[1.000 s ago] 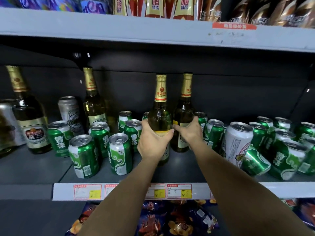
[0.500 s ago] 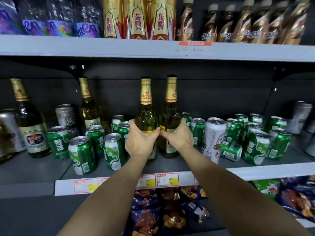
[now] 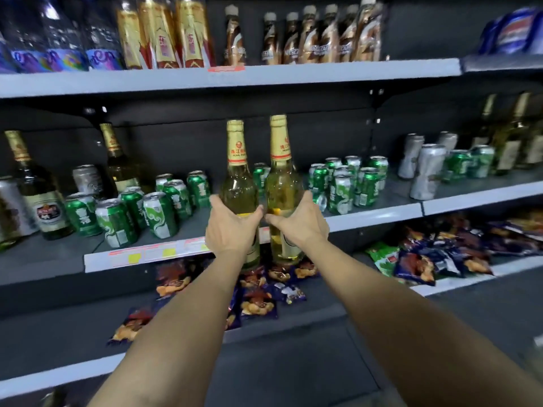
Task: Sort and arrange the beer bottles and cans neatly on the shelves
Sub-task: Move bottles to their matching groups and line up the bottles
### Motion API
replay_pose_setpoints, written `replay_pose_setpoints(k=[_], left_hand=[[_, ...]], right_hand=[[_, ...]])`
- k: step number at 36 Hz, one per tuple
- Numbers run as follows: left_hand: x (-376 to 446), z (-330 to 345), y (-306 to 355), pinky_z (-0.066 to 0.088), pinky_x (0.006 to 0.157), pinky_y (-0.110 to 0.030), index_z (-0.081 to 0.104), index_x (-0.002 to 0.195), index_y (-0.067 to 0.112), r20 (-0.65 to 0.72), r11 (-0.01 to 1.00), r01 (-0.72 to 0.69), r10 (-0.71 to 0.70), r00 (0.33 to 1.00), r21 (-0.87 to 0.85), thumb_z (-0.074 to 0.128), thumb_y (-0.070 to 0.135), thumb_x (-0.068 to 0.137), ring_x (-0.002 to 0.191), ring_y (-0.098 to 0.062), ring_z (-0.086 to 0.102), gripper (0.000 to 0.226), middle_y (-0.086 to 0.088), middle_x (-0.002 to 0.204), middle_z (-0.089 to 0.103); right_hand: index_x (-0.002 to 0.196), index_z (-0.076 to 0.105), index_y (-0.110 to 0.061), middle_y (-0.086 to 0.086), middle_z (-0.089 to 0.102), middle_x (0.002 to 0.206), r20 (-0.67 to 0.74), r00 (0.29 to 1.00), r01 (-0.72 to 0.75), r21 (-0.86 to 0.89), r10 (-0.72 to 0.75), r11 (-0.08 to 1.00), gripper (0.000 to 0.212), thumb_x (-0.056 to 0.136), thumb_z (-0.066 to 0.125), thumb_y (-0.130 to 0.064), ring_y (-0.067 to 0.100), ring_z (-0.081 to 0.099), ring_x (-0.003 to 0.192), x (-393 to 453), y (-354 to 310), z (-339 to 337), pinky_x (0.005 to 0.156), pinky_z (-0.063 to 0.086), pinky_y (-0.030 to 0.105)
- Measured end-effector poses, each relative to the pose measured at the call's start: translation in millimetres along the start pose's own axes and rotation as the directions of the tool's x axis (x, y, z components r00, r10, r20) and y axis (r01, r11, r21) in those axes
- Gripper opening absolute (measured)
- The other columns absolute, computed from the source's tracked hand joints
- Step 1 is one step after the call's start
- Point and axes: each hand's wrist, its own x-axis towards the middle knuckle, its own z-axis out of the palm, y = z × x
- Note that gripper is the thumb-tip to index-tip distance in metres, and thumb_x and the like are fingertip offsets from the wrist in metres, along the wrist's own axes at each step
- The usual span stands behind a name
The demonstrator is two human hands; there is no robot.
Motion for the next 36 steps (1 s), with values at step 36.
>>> replay_pose_setpoints(k=[36], left_hand=[[-172.0,422.7,325.4,0.050,0.072,-0.035,0.041,0.115,0.022,0.422,0.930,-0.033,0.199,0.884,-0.367,0.078,0.058,0.067,0.092,-0.029,0.064,0.070,-0.002,0.106,0.066]], right_hand=[[0.121,0.036,-0.011,0.009,0.056,0.123,-0.534,0.766,-0.473,-0.091,0.358,0.877,0.074,0.075,0.073,-0.056,0.032,0.055,0.112,158.6,378.3,-373.9,0.077,0.040,0.036]])
